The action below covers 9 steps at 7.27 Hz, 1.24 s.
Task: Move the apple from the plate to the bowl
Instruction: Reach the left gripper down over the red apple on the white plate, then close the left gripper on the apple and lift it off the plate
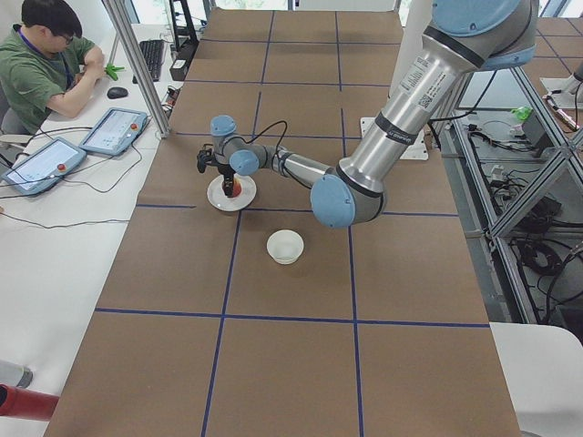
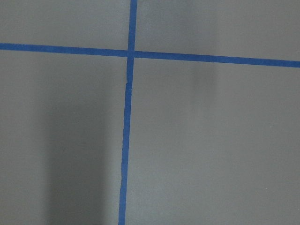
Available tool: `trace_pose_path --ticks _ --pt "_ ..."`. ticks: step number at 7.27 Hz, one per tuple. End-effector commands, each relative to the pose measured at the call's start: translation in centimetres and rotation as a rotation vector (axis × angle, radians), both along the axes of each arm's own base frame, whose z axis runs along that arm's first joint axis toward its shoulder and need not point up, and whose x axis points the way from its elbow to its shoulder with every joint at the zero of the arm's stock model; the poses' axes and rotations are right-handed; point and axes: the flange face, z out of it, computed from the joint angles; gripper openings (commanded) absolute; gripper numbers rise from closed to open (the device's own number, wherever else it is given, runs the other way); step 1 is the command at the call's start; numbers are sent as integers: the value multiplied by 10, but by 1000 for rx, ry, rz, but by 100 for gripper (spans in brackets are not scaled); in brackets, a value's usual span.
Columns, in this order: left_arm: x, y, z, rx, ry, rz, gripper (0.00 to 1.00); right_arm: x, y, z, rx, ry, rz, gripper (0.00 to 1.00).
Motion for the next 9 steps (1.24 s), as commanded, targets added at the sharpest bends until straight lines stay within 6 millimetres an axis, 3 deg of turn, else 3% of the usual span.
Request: trace_pose_path --ticks 1,3,5,6,9 --pt "-36 -13 -22 21 20 -41 44 0 0 0 0 0 0 100" --pt "-128 -3 -39 60 -11 -71 46 0 0 0 0 0 0 100" --pt "-186 46 -28 132 -59 -4 47 0 0 0 0 0 0 100" --pt "-218 81 -5 182 -78 42 51 0 0 0 0 0 0 100" --pt "-266 169 72 218 -95 101 48 0 0 0 0 0 0 100"
